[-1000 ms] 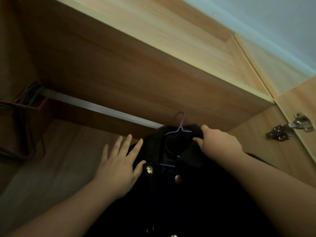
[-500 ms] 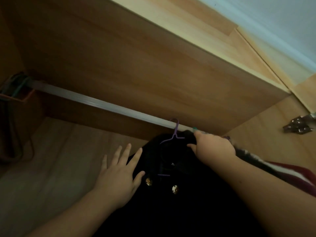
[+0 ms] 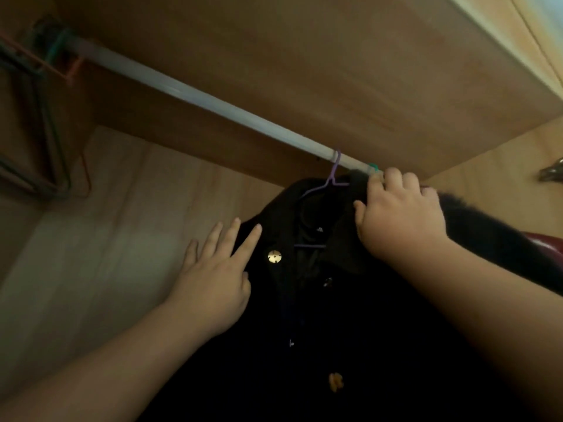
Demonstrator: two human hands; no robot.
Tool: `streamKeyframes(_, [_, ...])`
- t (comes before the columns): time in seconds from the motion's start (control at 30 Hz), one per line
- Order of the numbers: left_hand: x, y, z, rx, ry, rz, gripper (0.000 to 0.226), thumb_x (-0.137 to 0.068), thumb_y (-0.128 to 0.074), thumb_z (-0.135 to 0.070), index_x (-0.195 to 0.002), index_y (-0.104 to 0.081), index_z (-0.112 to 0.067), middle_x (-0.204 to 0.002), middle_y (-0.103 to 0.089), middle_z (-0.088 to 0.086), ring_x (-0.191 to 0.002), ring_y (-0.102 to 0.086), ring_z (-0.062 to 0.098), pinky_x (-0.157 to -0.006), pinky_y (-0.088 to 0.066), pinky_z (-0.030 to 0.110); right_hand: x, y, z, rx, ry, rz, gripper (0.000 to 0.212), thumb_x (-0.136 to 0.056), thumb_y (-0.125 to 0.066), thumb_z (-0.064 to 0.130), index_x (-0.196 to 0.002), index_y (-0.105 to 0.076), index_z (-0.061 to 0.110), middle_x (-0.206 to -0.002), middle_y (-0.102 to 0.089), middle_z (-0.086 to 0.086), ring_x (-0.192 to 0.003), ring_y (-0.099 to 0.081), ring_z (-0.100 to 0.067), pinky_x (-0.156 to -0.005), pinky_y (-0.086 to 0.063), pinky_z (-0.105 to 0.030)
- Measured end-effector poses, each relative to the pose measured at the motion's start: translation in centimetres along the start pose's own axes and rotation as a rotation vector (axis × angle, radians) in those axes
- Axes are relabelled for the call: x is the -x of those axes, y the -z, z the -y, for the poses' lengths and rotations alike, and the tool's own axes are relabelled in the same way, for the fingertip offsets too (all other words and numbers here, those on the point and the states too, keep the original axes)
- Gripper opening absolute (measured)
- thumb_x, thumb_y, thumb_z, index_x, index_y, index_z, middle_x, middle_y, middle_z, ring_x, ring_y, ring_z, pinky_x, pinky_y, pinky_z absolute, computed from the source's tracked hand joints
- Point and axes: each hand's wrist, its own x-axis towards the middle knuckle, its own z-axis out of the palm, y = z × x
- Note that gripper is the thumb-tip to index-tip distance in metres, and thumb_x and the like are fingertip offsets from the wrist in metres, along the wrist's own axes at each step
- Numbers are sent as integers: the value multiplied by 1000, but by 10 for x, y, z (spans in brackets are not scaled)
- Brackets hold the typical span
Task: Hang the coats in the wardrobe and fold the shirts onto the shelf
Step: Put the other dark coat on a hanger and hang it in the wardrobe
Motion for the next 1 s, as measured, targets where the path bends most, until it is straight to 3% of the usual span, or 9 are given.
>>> streamKeyframes(0.03, [11, -1, 4, 9, 8, 12, 76, -97, -34, -40, -149, 22, -42, -164, 12, -2, -151, 8, 23, -121, -8, 51, 17, 0, 9, -18, 60, -18, 61, -98, -32, 48, -152, -28, 18, -155, -32, -11, -143, -26, -32, -112, -28, -54])
streamKeyframes(0.1, [38, -4, 11, 20, 20, 32, 76, -98, -32, -43, -147, 25, -43, -164, 14, -2, -151, 9, 22, -121, -7, 50, 60, -4, 33, -87, 245, -51, 63, -97, -33, 45, -155, -24, 25, -162, -22, -6, -151, -11, -27, -120, -10, -58])
streamKeyframes(0.2, [89, -12, 25, 39, 57, 79, 71, -97, -25, -48, -149, 24, -42, -164, 14, -2, -151, 10, 22, -121, -6, 51, 145, -19, 75, -220, 511, 22, 65, -90, -43, 46, -151, -36, 27, -160, -31, -5, -151, -18, -25, -118, -14, -60])
streamKeyframes(0.33, [167, -24, 44, 6, 170, 171, 72, -97, -31, -49, -153, 12, -38, -165, 5, 4, -151, 3, 27, -120, -12, 53, 243, -40, 120, -368, 694, 271, 65, -91, -44, 50, -151, -38, 25, -159, -31, -6, -151, -18, -25, -117, -19, -59])
streamKeyframes(0.47, [231, -32, 59, 2, 289, 272, 71, -97, -33, -49, -153, 8, -39, -165, 2, 7, -151, 0, 31, -120, -13, 54, 289, -48, 153, -450, 839, 413, 65, -96, -35, 57, -154, -29, 29, -162, -24, -4, -151, -13, -24, -119, -11, -59])
streamKeyframes(0.6, [269, -30, 64, -16, 311, 332, 70, -97, -33, -49, -153, 9, -40, -165, 4, 6, -151, 3, 28, -119, -10, 51, 326, -63, 179, -515, 1077, 437, 67, -96, -32, 63, -154, -26, 31, -163, -22, -5, -151, -14, -26, -116, -3, -65])
streamKeyframes(0.73, [300, -30, 66, -56, 342, 422, 69, -98, -30, -52, -152, 12, -42, -165, 6, 4, -151, 5, 28, -121, -8, 52, 362, -83, 207, -566, 1149, 397, 71, -95, -30, 66, -155, -20, 29, -164, -12, -8, -151, -5, -35, -111, 1, -74])
streamKeyframes(0.8, [314, -30, 66, -84, 326, 441, 68, -98, -27, -55, -153, 11, -42, -165, 4, 5, -151, 4, 30, -121, -9, 53, 374, -94, 221, -494, 1120, 414, 72, -94, -30, 66, -155, -20, 30, -165, -9, -8, -151, 1, -38, -107, 4, -76])
streamKeyframes(1.0, [335, -41, 51, -147, 317, 549, 69, -98, -23, -59, -152, 15, -40, -164, 11, 5, -150, 10, 29, -121, -5, 54, 372, -155, 225, -301, 1035, 453, 69, -96, -16, 66, -156, 2, 38, -164, 13, -2, -148, 20, -37, -104, 15, -75])
